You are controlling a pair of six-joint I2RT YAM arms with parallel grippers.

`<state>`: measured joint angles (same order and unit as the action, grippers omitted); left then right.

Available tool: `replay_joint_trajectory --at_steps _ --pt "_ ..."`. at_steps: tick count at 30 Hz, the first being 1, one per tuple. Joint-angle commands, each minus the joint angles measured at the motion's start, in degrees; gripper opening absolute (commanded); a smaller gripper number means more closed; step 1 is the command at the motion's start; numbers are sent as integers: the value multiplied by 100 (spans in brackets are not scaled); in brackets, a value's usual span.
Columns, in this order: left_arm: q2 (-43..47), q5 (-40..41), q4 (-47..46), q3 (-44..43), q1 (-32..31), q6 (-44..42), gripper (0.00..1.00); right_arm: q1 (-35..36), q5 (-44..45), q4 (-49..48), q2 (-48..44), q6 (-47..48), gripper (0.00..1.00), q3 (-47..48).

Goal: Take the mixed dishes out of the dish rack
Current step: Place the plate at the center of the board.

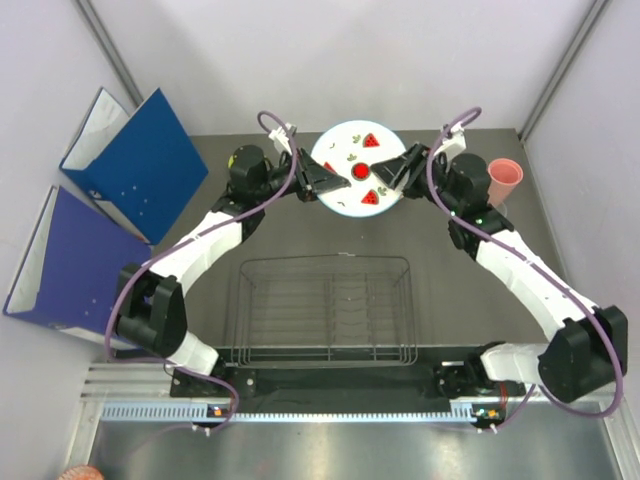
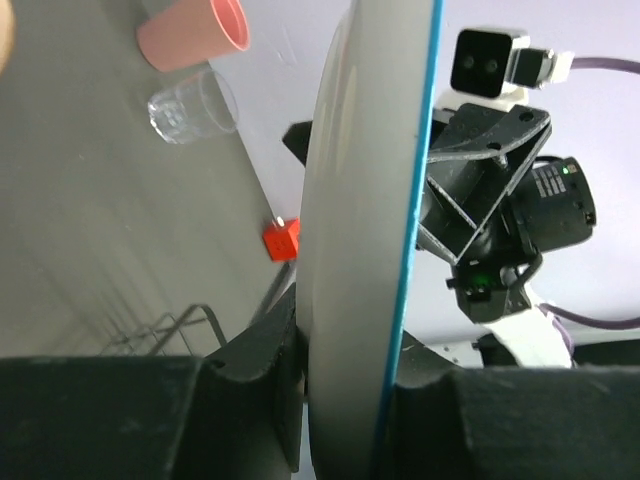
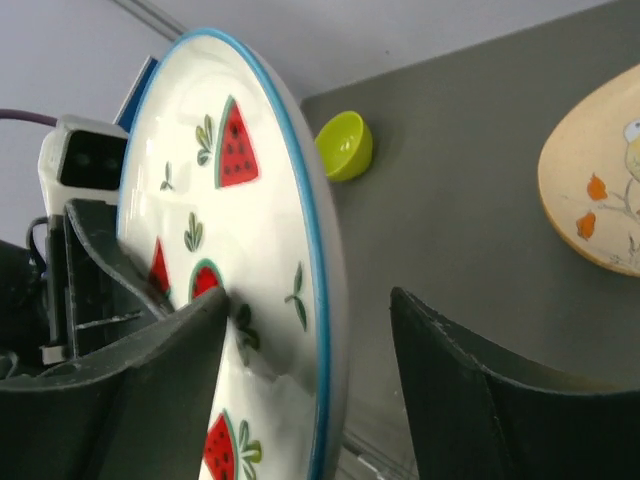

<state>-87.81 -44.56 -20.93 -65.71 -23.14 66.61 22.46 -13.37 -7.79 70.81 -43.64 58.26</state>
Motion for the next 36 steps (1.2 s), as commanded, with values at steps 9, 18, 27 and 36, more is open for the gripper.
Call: replay_joint_trajectory --at_steps 9,18,27,36 --pt "546 114 -377 -161 -103 -447 0 241 -167 -451 83 13 8 362" --pt "493 517 193 -538 -60 -955 57 259 -193 -434 -111 48 0 247" --pt "1327 2913 2003 -1022 336 -2222 99 250 -210 -504 56 -66 0 484" --pt "3208 6037 2022 506 345 -2327 99 250 -456 -434 1908 -365 0 1758"
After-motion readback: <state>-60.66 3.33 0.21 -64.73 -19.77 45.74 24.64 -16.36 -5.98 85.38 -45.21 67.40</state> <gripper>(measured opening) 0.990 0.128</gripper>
